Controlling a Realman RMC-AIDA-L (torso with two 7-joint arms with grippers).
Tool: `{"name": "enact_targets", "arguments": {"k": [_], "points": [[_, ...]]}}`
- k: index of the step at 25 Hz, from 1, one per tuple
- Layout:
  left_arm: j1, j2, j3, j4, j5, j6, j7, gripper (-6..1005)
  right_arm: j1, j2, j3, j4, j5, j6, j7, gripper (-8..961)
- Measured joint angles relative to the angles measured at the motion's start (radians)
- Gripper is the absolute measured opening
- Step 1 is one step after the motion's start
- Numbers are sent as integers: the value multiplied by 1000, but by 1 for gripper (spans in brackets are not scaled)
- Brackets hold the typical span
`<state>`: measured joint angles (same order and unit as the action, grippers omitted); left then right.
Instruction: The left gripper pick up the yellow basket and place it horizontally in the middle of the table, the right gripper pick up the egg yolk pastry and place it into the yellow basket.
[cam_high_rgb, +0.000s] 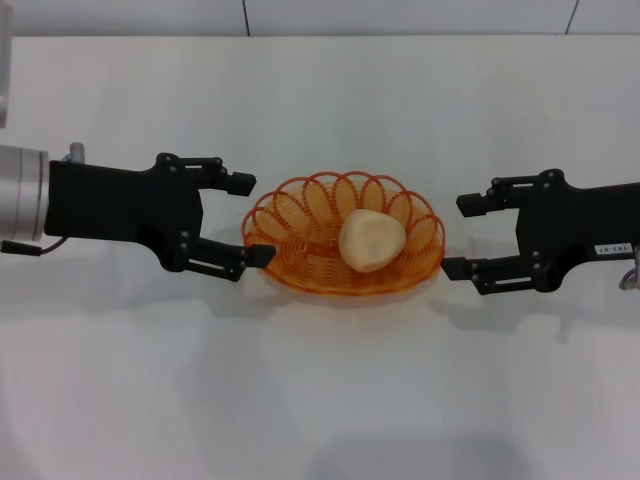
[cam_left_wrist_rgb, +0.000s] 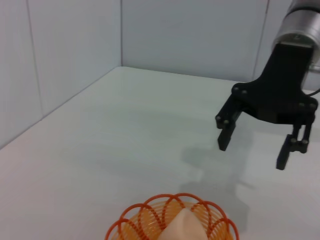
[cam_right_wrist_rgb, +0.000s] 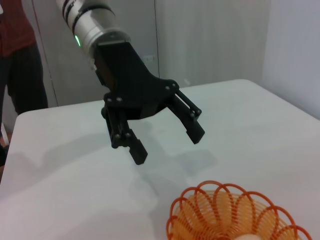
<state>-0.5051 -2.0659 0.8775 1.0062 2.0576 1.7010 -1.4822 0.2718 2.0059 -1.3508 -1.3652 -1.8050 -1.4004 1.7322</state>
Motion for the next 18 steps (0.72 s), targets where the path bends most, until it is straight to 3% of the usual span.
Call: {"name": "enact_targets", "arguments": {"k": [18], "points": [[11, -2, -7, -2, -1, 3, 22, 887, -4, 1, -4, -5, -7, -9, -2, 726]]}}
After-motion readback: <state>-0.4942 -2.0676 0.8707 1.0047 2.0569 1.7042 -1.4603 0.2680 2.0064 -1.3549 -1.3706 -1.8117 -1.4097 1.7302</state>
